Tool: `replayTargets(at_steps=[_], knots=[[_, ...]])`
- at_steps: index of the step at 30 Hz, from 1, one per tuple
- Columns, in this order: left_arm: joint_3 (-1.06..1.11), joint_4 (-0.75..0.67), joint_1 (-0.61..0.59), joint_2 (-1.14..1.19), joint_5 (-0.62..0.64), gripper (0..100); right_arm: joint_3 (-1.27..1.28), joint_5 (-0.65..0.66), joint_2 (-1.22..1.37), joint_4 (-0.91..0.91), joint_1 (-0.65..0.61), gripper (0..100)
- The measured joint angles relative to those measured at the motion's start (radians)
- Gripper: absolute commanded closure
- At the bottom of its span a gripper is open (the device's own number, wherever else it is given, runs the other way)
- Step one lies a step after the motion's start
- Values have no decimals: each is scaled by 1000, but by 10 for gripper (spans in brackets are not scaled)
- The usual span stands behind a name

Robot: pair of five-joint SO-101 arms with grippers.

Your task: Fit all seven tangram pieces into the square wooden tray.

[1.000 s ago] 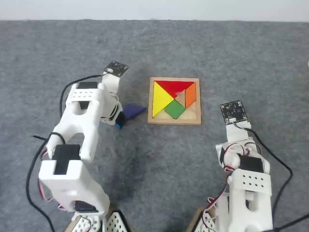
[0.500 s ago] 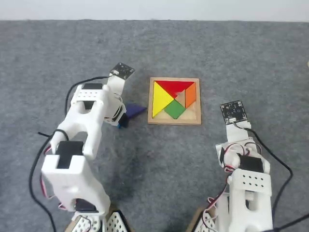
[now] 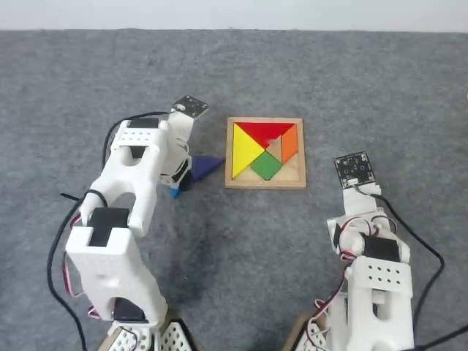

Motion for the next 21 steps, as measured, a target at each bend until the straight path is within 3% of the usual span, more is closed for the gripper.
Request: replayTargets(at_steps=[11,15,18,21], knots=[[-242,229,34,-14,-8,920,0,0,0,0,0,991],[-252,238,87,-26,-18,867,0,0,0,0,0,991],[-253,238,68,-18,-14,800,0,0,0,0,0,991],[-253,238,28,34,-25,796,0,0,0,0,0,991]])
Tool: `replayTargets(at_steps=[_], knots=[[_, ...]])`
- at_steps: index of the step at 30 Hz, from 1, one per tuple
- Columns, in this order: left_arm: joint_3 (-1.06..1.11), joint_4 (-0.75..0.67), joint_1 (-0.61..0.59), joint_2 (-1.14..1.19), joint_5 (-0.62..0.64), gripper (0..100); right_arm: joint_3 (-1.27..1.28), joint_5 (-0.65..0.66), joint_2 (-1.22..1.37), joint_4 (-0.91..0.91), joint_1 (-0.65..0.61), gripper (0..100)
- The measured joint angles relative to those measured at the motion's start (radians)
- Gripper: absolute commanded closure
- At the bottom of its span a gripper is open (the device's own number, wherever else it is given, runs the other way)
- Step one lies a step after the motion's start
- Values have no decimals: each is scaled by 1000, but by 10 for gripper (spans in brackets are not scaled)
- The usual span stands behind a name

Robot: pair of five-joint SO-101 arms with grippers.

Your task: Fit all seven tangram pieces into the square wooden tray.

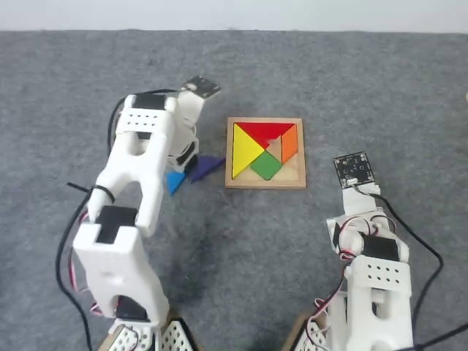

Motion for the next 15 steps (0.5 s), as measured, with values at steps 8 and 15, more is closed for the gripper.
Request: replayTargets(at_steps=[8,15], knots=[[0,-21,-54,98,-80,796,0,0,0,0,0,991],[-15,-46,-48,172,-91,883,0,0,0,0,0,991]])
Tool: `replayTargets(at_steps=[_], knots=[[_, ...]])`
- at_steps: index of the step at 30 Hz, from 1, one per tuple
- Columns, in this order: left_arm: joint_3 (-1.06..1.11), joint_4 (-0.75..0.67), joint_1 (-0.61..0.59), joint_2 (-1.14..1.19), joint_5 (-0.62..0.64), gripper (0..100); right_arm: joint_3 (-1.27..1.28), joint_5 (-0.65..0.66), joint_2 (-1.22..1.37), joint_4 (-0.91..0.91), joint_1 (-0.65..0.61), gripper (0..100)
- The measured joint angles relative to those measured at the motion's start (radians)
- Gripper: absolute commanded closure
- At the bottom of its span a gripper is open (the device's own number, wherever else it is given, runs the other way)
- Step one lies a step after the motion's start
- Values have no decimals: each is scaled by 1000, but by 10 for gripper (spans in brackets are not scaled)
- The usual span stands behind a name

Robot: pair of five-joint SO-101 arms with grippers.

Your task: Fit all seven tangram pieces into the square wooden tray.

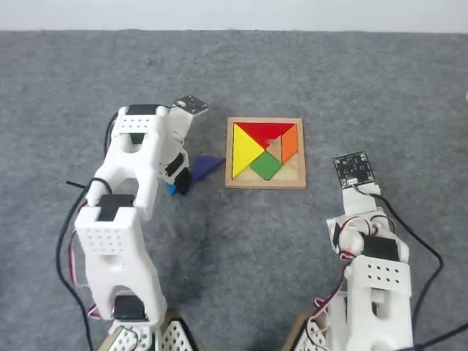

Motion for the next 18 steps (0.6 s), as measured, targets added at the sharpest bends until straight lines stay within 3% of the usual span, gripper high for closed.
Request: replayTargets(at_steps=[10,18], knots=[[-5,3,20,-32,0,968,0,0,0,0,0,991],[-3,57,60,-107,5,974,0,0,0,0,0,991]])
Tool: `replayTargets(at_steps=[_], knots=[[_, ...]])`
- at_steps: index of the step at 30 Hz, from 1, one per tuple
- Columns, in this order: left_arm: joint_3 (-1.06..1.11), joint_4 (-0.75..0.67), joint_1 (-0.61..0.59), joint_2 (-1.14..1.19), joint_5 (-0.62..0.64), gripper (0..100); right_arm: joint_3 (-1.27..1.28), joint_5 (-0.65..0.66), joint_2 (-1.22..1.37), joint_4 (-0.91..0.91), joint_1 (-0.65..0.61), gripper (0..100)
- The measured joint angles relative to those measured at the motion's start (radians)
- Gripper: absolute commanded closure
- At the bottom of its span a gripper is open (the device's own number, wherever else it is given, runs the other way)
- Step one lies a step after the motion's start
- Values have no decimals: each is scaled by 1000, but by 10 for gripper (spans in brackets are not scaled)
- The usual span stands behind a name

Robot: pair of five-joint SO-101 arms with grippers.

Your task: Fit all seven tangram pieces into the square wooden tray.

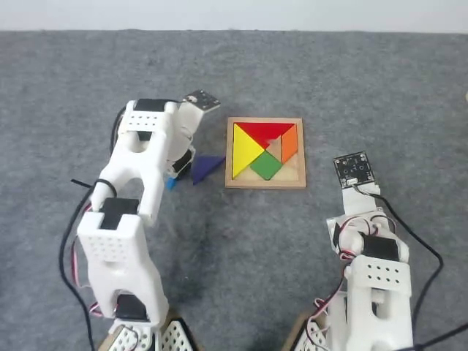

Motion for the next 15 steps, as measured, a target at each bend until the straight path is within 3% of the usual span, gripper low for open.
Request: replayTargets(at_steps=[9,15], knots=[[-25,71,78,-77,0,974,0,0,0,0,0,991],[-54,103,279,-149,-91,973,0,0,0,0,8,991]])
